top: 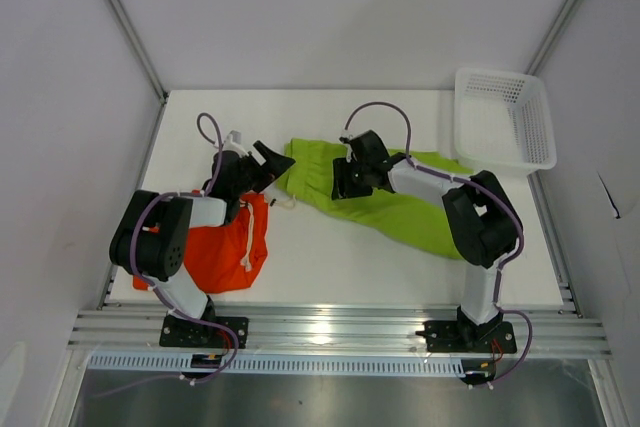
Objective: Fold and stack the shorts
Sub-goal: Fold the shorts
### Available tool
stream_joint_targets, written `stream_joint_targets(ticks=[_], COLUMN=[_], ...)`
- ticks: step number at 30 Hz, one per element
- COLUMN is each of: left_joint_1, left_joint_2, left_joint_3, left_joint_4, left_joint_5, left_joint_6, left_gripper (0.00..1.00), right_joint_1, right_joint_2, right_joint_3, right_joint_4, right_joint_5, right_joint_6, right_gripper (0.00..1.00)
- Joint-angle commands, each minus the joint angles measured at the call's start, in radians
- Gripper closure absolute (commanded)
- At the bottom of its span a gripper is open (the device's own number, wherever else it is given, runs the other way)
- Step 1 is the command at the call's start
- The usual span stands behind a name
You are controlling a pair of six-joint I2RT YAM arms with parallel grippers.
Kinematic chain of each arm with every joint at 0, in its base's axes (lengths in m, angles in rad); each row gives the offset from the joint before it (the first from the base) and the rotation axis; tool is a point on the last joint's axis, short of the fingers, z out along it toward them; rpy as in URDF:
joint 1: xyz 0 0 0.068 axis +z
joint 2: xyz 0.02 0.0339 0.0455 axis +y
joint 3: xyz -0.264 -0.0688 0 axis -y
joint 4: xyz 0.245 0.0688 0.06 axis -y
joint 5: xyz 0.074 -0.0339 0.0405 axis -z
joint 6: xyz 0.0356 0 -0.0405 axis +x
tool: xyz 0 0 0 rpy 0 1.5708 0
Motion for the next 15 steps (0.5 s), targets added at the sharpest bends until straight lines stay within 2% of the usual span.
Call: stream_joint_targets(ticks=[1, 10, 15], left_joint_1=[-0.014, -0.014, -0.014], left_joint_2=[-0.028, -0.010, 0.028], left_joint_3=[0.001, 0.014, 0.018], left_joint_4=[0.028, 0.019, 0.087], left_joint_5=[-0.033, -0.072, -0.063], left_joint_6=[0.026, 0.047, 0.032], left_gripper=[0.06, 0.06, 0.07], right_joint_1=[0.037, 0.108, 0.124], right_joint_2=[-0.019, 0.146, 0.191], right_joint_3=[0.109, 0.308, 0.331], right_joint_4=[-0.014, -0.103, -0.097], right_joint_5=[0.025, 0.154, 0.172], right_joint_6=[0.027, 0.018, 0.035], right_gripper=[0.47, 0.49, 0.50])
